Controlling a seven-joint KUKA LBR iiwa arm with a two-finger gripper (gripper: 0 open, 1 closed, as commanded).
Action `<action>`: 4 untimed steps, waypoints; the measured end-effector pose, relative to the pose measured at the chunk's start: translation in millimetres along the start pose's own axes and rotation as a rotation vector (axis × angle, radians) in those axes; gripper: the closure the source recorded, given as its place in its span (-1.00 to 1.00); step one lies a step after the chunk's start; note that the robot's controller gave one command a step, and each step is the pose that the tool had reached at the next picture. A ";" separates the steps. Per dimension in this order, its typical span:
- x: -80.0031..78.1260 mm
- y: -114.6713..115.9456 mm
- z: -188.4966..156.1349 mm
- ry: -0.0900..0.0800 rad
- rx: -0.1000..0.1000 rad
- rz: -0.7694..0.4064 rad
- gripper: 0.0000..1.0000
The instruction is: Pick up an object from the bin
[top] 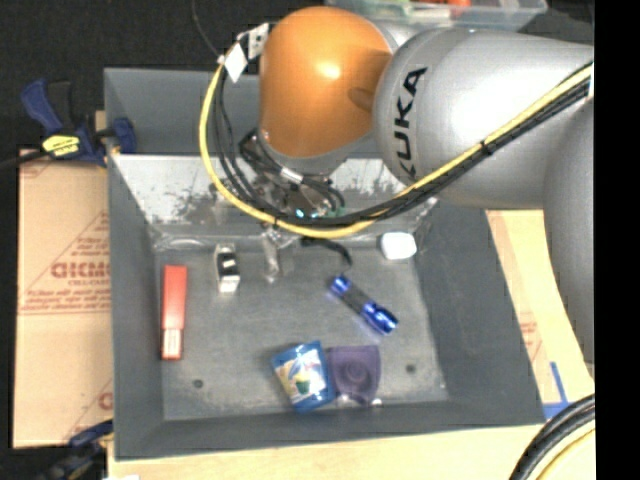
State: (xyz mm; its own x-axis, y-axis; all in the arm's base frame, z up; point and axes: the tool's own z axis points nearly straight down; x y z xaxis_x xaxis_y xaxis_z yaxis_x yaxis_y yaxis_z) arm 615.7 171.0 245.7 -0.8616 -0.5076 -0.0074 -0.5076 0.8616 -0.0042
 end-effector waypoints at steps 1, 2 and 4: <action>10.3 -7.6 14.8 0.003 -0.001 -0.144 -1.00; -8.9 43.1 19.8 -0.003 -0.002 -0.094 -1.00; 21.8 -0.9 46.0 0.000 0.004 -0.626 -1.00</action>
Offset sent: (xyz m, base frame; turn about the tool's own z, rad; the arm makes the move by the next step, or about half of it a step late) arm -0.0146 0.0398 -0.0210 -0.0915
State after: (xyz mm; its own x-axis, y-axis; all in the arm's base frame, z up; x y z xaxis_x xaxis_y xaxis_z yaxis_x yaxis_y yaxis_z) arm 597.8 159.1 199.6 -0.4009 -0.9161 -0.0027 -0.9160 0.4009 -0.0115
